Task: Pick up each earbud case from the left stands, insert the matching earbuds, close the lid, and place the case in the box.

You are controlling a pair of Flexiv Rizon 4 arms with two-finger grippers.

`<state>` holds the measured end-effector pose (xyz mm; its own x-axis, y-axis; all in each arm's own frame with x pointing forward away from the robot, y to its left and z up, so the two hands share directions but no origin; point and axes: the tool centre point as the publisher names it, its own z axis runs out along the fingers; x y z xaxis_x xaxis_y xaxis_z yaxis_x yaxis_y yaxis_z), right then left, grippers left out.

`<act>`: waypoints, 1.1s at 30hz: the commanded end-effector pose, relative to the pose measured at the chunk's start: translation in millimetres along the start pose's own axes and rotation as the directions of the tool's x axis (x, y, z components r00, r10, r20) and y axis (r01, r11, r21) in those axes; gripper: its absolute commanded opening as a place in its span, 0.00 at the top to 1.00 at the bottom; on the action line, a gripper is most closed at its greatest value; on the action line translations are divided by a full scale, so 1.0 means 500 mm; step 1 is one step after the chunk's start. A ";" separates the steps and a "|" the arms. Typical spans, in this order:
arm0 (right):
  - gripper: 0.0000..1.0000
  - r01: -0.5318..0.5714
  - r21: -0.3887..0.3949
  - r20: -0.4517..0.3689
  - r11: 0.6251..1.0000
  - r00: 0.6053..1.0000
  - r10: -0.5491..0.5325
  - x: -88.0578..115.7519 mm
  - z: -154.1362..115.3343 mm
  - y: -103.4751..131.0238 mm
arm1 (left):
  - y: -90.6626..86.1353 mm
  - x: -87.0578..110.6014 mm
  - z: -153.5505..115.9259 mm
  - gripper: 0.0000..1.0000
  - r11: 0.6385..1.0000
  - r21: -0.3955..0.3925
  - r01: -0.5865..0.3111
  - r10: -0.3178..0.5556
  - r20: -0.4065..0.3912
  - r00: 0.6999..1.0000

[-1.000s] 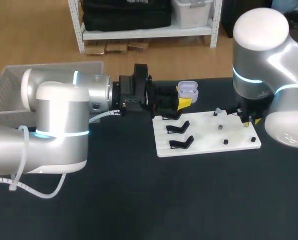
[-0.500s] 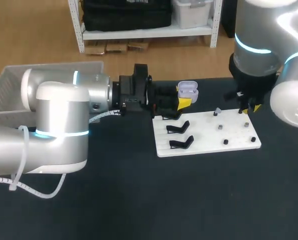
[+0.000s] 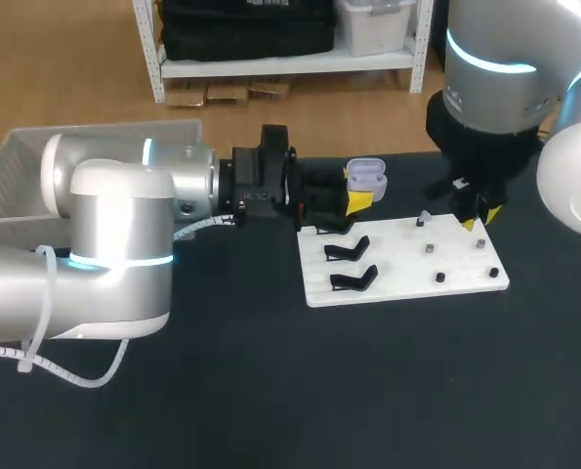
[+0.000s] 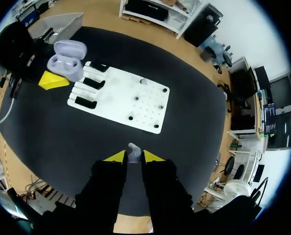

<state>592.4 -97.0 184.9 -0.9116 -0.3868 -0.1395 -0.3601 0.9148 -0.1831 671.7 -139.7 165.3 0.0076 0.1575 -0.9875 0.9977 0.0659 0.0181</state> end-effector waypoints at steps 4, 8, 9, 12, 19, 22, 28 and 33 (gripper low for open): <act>1.00 0.002 0.005 0.039 1.000 0.999 -0.002 0.010 -0.026 0.008 | -0.003 0.000 0.001 1.00 1.000 -0.007 0.000 0.000 0.001 1.000; 1.00 0.002 0.005 0.039 1.000 0.999 -0.002 0.010 -0.026 0.008 | -0.003 0.000 0.001 1.00 1.000 -0.007 0.000 0.000 0.001 1.000; 1.00 0.002 0.005 0.039 1.000 0.999 -0.002 0.010 -0.026 0.008 | -0.003 0.000 0.001 1.00 1.000 -0.007 0.000 0.000 0.001 1.000; 1.00 0.002 0.005 0.039 1.000 0.999 -0.002 0.010 -0.026 0.008 | -0.003 0.000 0.001 1.00 1.000 -0.007 0.000 0.000 0.001 1.000; 1.00 -0.333 0.019 -0.036 0.943 0.942 0.334 -0.032 -0.051 0.013 | -0.003 0.000 0.001 1.00 1.000 -0.007 0.000 0.000 0.001 1.000; 1.00 -0.621 0.035 -0.174 0.783 0.768 0.617 -0.052 -0.075 0.018 | -0.003 0.000 0.001 1.00 1.000 -0.007 0.000 0.000 0.001 1.000; 1.00 -0.815 0.093 -0.227 0.572 0.542 0.809 -0.076 -0.106 0.055 | -0.003 0.000 0.001 1.00 1.000 -0.007 0.000 0.000 0.001 1.000; 1.00 -0.847 0.089 -0.220 0.524 0.496 0.840 -0.090 -0.121 0.086 | -0.003 0.000 0.001 1.00 1.000 -0.007 0.000 0.000 0.001 1.000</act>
<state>599.9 -45.6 237.4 -0.9821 0.1044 -0.1567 0.1161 0.9909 -0.0677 671.6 -139.7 165.3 0.0075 0.1575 -0.9875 0.9977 0.0659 0.0181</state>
